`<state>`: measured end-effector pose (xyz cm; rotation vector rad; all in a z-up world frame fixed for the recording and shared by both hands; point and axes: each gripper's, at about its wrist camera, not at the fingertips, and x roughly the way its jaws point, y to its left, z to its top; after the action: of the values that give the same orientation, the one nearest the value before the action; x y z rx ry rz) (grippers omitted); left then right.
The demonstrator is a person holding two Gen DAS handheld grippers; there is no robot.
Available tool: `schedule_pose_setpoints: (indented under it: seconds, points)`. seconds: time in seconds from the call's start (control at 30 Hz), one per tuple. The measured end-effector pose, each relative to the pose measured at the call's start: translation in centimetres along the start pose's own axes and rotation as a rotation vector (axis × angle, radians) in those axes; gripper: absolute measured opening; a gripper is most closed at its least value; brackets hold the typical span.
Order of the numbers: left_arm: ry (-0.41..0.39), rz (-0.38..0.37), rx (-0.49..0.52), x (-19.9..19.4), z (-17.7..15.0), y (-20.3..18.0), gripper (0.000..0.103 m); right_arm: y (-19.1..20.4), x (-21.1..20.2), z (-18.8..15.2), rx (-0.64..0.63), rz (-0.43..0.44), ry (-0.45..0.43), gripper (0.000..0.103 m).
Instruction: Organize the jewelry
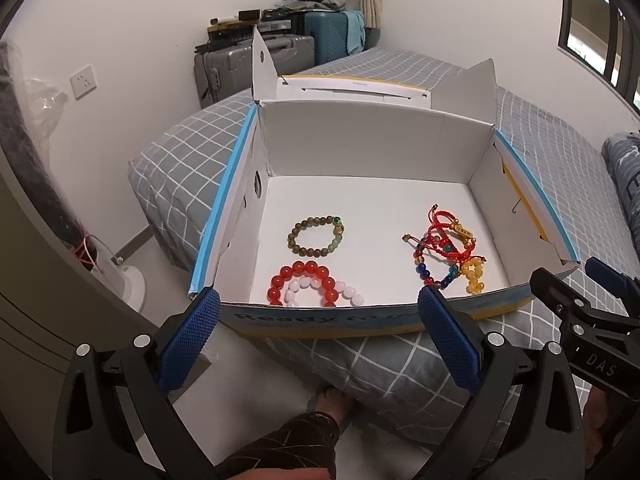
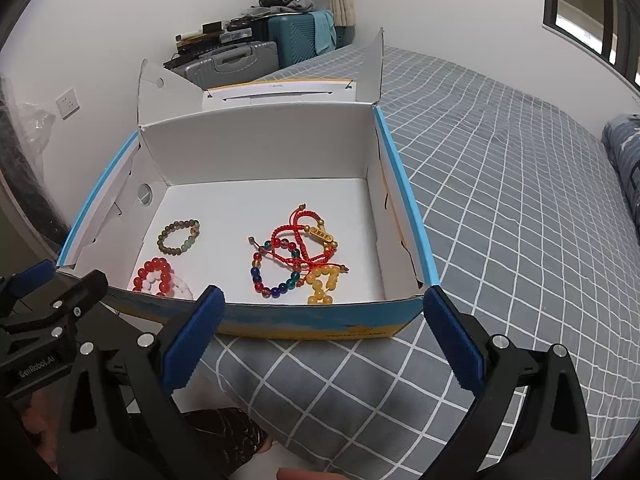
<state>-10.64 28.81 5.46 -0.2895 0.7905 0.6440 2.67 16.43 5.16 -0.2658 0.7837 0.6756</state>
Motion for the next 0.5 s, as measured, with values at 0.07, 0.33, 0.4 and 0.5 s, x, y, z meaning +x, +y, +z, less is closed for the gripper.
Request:
schedule_pose_setpoints:
  seconds: [0.07, 0.33, 0.4, 0.5]
  points:
    - [-0.001, 0.004, 0.008, 0.02, -0.04, -0.11, 0.097, 0.14, 0.08, 0.0, -0.002, -0.001, 0.0, 0.095]
    - [-0.011, 0.009, 0.014, -0.07, -0.01, -0.11, 0.097, 0.3, 0.33, 0.02, -0.006, -0.001, 0.005, 0.095]
    - [-0.011, 0.011, 0.014, -0.06, -0.04, -0.17, 0.097, 0.31, 0.36, 0.04, -0.003, -0.001, 0.005, 0.095]
    - [-0.014, 0.012, 0.011, -0.14, -0.03, -0.06, 0.097, 0.27, 0.4, 0.02, -0.004, -0.001, 0.005, 0.095]
